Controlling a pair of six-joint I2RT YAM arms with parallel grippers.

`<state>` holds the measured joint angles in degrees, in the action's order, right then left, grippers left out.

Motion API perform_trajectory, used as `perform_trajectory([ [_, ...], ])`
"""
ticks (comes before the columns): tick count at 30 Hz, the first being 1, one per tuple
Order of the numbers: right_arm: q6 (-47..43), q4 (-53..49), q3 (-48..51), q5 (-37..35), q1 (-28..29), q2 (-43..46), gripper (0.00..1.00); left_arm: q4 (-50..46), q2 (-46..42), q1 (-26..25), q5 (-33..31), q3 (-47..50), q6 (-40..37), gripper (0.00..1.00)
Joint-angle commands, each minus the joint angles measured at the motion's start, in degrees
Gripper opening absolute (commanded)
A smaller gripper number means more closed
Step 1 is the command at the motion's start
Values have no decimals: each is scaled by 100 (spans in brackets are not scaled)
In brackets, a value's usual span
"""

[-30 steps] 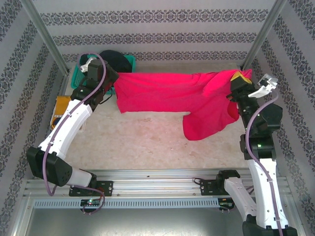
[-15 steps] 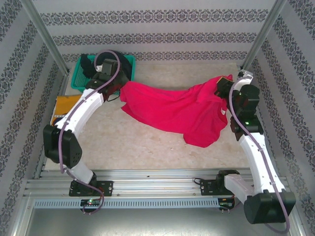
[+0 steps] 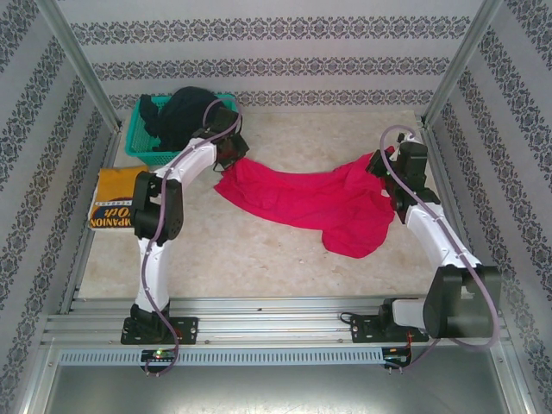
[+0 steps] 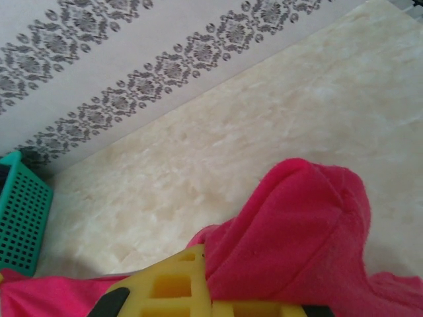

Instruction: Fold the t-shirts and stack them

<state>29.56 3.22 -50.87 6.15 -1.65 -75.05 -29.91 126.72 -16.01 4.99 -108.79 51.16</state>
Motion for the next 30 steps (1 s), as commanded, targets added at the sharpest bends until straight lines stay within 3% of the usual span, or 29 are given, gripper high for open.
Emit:
perform_trajectory([
  [1, -110, 372, -269, -167, -105, -139, 0, -167, 277, -22, 16, -819, -112, 0],
  [2, -98, 382, -287, -163, -116, -195, 0, -232, 416, -25, 48, -1045, -122, 0],
  [3, -78, 396, -317, -138, -127, -237, 0, -348, 588, -21, 98, -1329, -144, 6],
  [6, -16, 407, -369, 0, -143, -338, 0, -749, 916, -73, 253, -2038, -505, 62],
  [7, 1, 413, -364, 50, -142, -344, 0, -819, 897, -107, 224, -2101, -597, 75],
  [9, 46, 433, -331, 109, -144, -337, 0, -840, 739, -152, 169, -1948, -680, 83],
  [13, 59, 447, -227, 123, -138, -275, 0, -549, 41, -263, -130, -987, -538, 82],
  [18, 93, 470, -82, 131, -143, -230, 0, -140, -895, -515, -861, 561, 434, 65],
  [22, 145, 525, 22, 175, -144, -225, 0, 390, -1286, -711, -917, 1628, 1220, 57],
  [30, 199, 609, 95, 279, -143, -274, 0, 268, -923, -857, -960, 1688, 1599, 49],
])
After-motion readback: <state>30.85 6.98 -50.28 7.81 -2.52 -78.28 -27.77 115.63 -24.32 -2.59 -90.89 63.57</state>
